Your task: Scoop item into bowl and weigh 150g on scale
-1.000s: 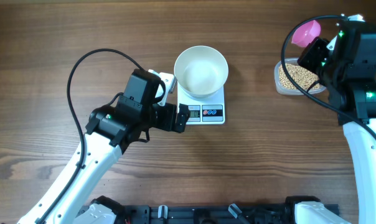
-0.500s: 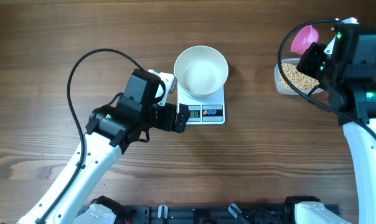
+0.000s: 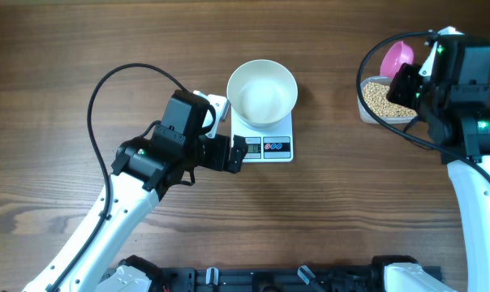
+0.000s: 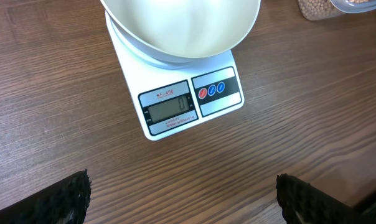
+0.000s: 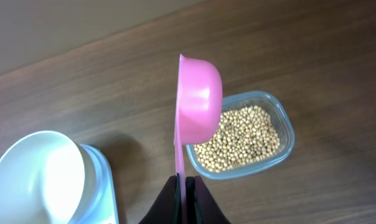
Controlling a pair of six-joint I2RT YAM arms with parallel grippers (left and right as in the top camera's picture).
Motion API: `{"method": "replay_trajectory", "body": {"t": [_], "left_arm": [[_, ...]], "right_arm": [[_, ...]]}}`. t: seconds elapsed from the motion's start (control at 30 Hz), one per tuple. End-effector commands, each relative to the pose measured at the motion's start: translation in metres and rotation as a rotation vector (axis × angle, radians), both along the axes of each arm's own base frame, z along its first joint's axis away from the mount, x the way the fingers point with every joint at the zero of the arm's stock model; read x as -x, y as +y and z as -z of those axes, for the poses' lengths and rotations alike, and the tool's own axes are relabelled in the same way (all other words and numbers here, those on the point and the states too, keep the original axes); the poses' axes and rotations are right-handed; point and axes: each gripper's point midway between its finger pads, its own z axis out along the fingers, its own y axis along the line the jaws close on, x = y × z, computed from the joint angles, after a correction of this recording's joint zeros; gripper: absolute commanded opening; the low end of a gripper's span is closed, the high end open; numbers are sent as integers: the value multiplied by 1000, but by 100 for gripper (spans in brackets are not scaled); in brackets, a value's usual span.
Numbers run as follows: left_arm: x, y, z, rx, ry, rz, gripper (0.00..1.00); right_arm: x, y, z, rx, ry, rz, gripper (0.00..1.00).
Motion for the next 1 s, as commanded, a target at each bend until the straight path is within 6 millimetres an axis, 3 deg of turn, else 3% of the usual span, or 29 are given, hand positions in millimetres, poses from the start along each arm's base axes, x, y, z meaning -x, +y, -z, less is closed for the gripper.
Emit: {"method": "replay_trajectory", "body": {"t": [0.0, 0.43, 0.97], "left_arm": [[1, -2, -4, 4, -16, 19, 100], [1, -2, -4, 4, -16, 19, 100], [1, -2, -4, 4, -16, 19, 100]], "right_arm": [[2, -4, -13, -54, -46, 78, 4], [1, -4, -14, -244, -73, 259, 4], [1, -2, -10, -256, -55, 264, 4]]}}
